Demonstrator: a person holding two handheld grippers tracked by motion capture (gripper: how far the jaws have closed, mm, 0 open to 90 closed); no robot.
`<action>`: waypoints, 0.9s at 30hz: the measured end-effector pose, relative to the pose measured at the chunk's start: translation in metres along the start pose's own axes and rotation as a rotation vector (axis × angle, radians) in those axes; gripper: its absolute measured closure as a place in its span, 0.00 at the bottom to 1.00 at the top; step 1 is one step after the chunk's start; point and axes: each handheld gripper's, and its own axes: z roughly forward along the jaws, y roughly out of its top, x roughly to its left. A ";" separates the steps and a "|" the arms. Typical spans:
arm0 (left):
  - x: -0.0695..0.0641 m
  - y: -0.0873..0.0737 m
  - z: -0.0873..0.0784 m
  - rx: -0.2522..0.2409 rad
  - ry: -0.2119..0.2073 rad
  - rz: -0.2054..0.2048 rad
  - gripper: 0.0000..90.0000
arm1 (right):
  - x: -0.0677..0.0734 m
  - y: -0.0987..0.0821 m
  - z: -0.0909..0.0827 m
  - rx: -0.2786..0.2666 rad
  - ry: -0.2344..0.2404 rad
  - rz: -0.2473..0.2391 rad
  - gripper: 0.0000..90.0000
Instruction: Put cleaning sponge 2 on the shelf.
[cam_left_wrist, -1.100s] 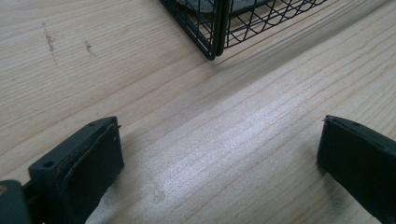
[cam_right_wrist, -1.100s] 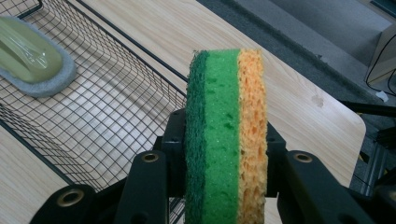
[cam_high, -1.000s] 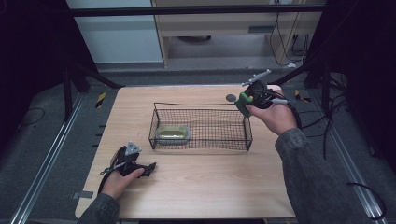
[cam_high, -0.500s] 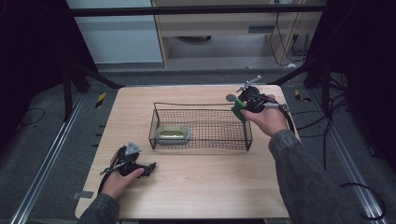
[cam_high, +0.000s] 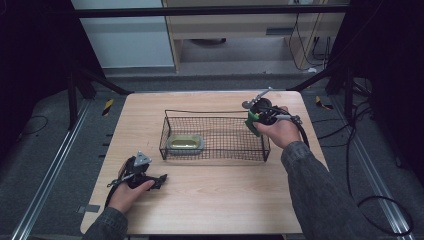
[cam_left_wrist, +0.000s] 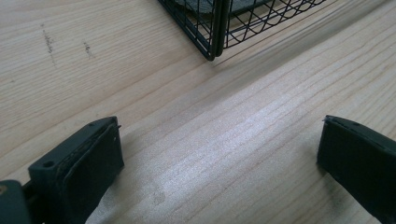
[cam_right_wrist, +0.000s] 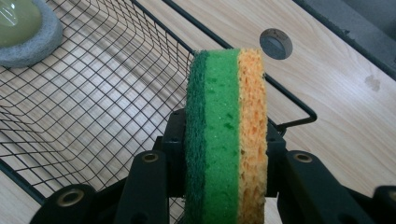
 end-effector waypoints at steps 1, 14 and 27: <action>0.000 0.000 0.000 0.000 0.000 0.001 0.00 | 0.000 -0.001 0.001 0.004 0.000 0.008 0.72; 0.001 0.000 0.000 0.004 -0.001 0.010 0.00 | 0.001 -0.008 0.007 0.026 0.011 0.018 0.72; 0.001 0.000 0.000 0.005 -0.003 0.012 0.00 | 0.001 -0.015 0.021 0.054 -0.001 0.025 0.72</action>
